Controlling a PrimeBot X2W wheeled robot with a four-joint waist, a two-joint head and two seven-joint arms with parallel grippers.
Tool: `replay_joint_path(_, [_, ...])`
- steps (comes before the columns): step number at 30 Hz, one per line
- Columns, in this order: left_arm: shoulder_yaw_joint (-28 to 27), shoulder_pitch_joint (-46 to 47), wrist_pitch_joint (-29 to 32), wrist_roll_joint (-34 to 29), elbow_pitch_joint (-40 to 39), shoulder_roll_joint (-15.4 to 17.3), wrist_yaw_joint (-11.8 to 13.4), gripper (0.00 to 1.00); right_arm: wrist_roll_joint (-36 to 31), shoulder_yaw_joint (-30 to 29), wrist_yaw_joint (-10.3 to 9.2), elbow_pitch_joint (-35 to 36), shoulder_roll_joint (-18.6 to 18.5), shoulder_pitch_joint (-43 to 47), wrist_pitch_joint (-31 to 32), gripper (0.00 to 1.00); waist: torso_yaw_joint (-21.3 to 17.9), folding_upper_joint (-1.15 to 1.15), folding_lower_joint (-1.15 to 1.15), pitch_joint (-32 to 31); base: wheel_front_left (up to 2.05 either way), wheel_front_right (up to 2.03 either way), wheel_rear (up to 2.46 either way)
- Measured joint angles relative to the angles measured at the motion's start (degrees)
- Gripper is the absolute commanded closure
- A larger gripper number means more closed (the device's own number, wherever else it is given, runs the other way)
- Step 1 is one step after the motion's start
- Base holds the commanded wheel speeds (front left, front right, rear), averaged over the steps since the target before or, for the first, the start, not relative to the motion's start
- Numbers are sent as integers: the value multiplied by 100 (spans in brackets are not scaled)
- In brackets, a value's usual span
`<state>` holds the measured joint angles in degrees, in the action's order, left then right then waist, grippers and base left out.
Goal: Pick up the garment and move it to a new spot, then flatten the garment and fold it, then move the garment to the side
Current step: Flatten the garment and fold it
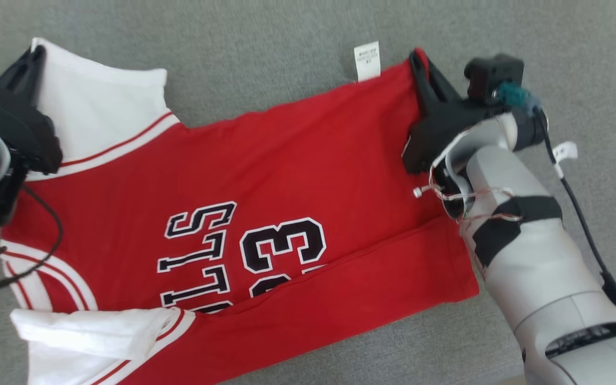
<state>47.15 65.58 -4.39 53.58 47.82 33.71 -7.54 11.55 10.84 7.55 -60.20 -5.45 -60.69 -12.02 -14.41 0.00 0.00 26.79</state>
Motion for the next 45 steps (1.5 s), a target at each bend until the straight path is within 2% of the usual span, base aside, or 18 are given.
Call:
replay_joint_path(7, [23, -536, -781, 219, -404, 15, 0, 100, 233, 85, 0, 153, -191, 537, -236, 100, 142, 0, 0, -401, 0, 0, 0])
replay_joint_path(13, [-154, -1155, -1022, 252, -953, 151, 26, 100, 472, 168, 0, 531, -330, 1093, -286, 100, 243, 0, 0, -695, 0, 0, 0])
replay_joint_path(16, [-370, -1631, -1049, 196, -1432, 201, 245, 100, 654, 148, 0, 913, -472, 1471, -297, 100, 316, -1, 0, -851, 0, 0, 0])
replay_joint_path(21, [-1102, -2685, -1065, -121, -2592, 164, 571, 100, 959, -22, 0, 1456, -647, 2181, -309, 100, 479, -1, -1, -1047, 0, 0, 0])
replay_joint_path(26, [-1870, -3914, -1065, -543, -3589, -89, 799, 100, 1285, -144, 0, 1855, -712, 2701, -310, 100, 617, -1, -1, -1190, 0, 0, 0])
replay_joint_path(31, [-2303, -4886, -1065, -994, -4201, -502, 803, 100, 1561, -286, 0, 2137, -786, 3081, -311, 100, 743, -1, -1, -1271, 0, 0, 0])
replay_joint_path(45, [-3100, -6319, -1065, -1819, -4278, -1530, 602, 100, 2078, -564, 0, 3215, -1014, 4434, -311, 100, 993, -1, -1, -1583, 0, 0, 0])
